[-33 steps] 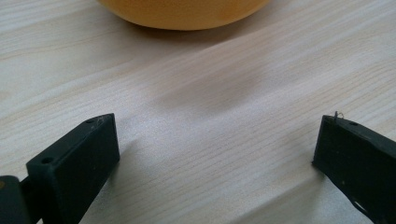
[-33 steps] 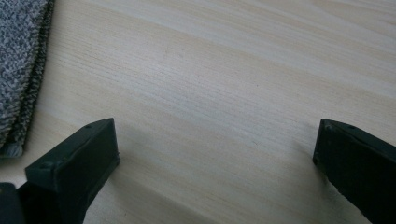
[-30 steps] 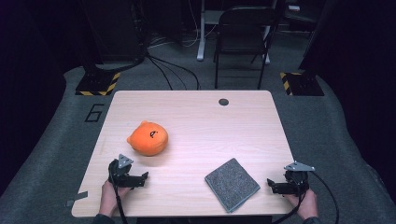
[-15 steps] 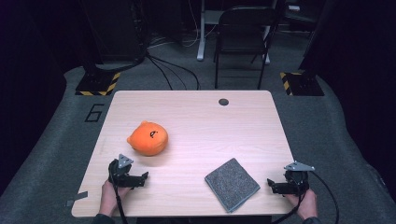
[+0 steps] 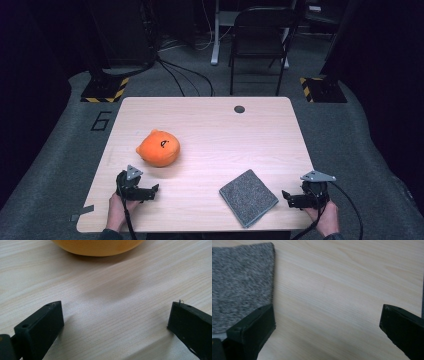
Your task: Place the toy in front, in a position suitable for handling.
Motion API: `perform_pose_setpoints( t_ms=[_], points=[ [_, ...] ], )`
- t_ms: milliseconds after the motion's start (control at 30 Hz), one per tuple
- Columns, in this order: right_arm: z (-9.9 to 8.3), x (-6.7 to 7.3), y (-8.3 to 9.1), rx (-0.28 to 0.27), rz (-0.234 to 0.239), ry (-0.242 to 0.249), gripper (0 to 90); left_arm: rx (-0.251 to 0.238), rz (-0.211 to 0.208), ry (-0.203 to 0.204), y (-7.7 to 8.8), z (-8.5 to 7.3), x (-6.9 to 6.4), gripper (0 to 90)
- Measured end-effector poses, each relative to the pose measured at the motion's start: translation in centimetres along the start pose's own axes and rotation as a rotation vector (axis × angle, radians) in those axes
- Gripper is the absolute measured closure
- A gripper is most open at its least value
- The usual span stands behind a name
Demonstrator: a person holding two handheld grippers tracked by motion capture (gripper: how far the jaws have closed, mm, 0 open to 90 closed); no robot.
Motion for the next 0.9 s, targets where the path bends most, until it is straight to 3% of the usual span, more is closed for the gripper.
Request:
perform_pose_setpoints(
  t_ms=[267,433,633,900],
  points=[
    [1.7,2.2,1.0,-0.021,0.061,0.002,0.0,0.000,0.000,0.000,0.0,0.0,0.0,0.1],
    [2.9,4.9,1.2,-0.029,0.106,0.030,0.0,0.000,0.000,0.000,0.0,0.0,0.0,0.1],
    [3.1,7.2,0.3,-0.008,0.148,0.059,0.0,0.002,-0.001,-0.001,0.0,0.0,0.0,0.1],
    [2.8,8.8,-0.7,0.030,0.170,0.093,0.0,0.000,0.000,0.000,0.0,0.0,0.0,0.1]
  ],
)
Point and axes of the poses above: each handheld gripper's, and its own axes: y roughly backward along the jaws, z roughly out of its top, x roughly to its left, the point moved 8 cm from there along -y, roughly forward along the jaws
